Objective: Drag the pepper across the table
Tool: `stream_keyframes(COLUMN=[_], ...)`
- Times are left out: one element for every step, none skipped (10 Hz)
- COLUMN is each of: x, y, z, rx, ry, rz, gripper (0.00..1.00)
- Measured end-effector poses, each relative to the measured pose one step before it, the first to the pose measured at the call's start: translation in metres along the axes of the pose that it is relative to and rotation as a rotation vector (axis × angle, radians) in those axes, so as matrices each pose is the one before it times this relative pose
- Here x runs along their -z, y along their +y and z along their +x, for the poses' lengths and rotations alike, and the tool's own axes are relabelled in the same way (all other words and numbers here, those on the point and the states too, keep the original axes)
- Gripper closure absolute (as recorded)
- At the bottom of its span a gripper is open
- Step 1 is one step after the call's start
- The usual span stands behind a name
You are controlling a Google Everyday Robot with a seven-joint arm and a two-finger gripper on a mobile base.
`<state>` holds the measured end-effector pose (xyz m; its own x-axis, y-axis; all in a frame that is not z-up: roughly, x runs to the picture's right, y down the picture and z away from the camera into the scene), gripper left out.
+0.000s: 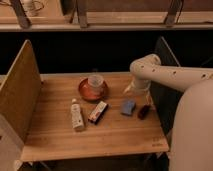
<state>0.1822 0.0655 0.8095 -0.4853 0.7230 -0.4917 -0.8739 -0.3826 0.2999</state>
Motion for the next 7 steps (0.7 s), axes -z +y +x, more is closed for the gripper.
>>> stream_keyframes(x=[-0.01175, -0.01288, -0.01302, -0.00876, -0.01153, -0.00692, -0.00562], y=[-0.00336, -0.00081, -0.00501, -0.00523, -0.00933, -0.01021, -0.01137], z=[0.01024, 0.00846, 0.00584, 0.00300, -0.00189, -0.00642, -0.00678], rx=[-0.01240, -0.01251, -0.01852, -0.01614, -0.02929, -0.02299, -0.02534], ry=[0.02988, 0.02357, 0.02033, 0.01349, 0.00560, -0.00944, -0.00950], rz=[-0.00494, -0.01340, -0.00450, -0.00024, 0.00233, 0.00882, 0.01429], gripper=[0.20, 0.20, 0.20, 0.20, 0.20, 0.20, 0.20])
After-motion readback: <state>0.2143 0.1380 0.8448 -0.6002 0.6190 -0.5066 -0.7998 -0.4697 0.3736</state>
